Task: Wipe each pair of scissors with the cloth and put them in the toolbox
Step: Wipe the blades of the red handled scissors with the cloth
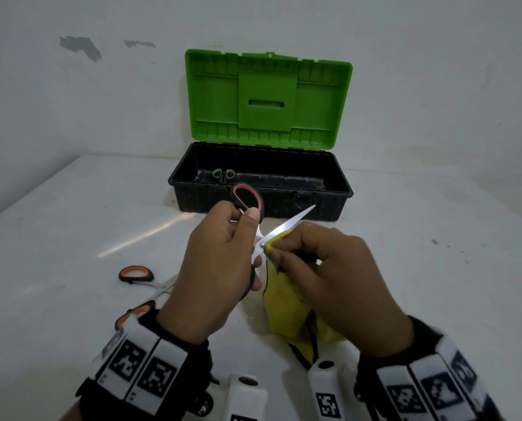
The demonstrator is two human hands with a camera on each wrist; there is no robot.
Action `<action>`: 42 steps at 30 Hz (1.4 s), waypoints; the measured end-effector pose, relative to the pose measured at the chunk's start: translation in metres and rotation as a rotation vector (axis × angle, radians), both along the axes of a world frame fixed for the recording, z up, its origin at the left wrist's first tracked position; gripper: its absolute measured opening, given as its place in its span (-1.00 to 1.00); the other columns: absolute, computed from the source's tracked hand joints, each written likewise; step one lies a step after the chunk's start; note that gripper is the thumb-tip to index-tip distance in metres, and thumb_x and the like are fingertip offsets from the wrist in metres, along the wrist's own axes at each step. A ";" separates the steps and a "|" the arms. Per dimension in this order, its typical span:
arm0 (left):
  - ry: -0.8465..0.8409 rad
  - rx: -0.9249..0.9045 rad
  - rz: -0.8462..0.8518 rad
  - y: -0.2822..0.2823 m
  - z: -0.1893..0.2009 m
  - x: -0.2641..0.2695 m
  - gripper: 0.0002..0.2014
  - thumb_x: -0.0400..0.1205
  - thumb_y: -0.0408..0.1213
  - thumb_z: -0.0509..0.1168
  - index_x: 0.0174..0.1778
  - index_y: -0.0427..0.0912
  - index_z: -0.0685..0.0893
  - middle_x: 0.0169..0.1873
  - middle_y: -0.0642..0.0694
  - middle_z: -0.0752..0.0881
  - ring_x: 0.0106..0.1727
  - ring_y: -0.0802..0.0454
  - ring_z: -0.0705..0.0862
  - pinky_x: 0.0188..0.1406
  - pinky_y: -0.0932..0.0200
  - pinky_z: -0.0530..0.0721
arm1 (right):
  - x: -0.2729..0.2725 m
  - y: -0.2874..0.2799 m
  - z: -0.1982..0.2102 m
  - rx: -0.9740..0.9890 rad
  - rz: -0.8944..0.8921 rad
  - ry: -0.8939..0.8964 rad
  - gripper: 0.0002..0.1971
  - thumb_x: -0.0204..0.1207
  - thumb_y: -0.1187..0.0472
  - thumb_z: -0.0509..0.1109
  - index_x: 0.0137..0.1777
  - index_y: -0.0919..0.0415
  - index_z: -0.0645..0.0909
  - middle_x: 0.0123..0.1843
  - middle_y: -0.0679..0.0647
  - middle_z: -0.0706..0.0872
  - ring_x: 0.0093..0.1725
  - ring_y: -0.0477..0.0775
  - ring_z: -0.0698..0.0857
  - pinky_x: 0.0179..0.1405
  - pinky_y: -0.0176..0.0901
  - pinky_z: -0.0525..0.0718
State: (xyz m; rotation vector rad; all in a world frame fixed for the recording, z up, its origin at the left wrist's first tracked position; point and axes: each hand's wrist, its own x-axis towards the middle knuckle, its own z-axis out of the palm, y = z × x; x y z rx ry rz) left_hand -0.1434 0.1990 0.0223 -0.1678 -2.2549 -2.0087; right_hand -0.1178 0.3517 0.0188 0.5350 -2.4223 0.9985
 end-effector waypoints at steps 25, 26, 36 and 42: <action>0.120 -0.050 -0.055 -0.005 -0.005 0.001 -0.81 0.74 -0.08 0.21 -0.06 -0.11 0.60 -0.45 -0.32 0.63 -0.60 -0.05 0.62 -0.59 0.17 0.67 | -0.005 -0.001 0.010 0.029 -0.165 0.117 -0.88 0.56 0.11 0.47 0.03 0.04 0.80 -0.18 -0.18 0.82 -0.24 -0.19 0.75 -0.11 -0.05 0.77; 0.139 -0.056 -0.056 -0.006 -0.006 0.001 -0.85 0.74 -0.10 0.22 -0.05 -0.06 0.60 -0.45 -0.34 0.63 -0.61 -0.09 0.64 -0.56 0.26 0.64 | -0.006 -0.004 0.009 0.039 -0.180 0.156 -0.86 0.56 0.10 0.45 0.02 0.05 0.81 -0.18 -0.16 0.83 -0.26 -0.18 0.74 -0.14 -0.02 0.77; 0.140 -0.118 -0.083 -0.010 -0.007 0.001 -0.85 0.73 -0.18 0.23 -0.12 -0.13 0.55 -0.40 -0.15 0.70 -0.58 0.04 0.70 -0.52 0.24 0.66 | -0.004 0.002 0.010 0.036 -0.265 0.193 -0.91 0.54 0.13 0.50 -0.02 0.04 0.81 -0.22 -0.20 0.81 -0.30 -0.23 0.70 -0.19 -0.09 0.73; 0.151 -0.140 -0.097 -0.009 -0.007 0.003 -0.86 0.74 -0.20 0.21 -0.12 -0.13 0.52 -0.39 -0.17 0.70 -0.60 0.01 0.71 -0.55 0.33 0.63 | 0.003 -0.014 0.004 0.108 -0.173 0.172 -0.87 0.53 0.09 0.47 -0.03 0.05 0.84 -0.20 -0.16 0.84 -0.27 -0.31 0.65 -0.12 -0.11 0.70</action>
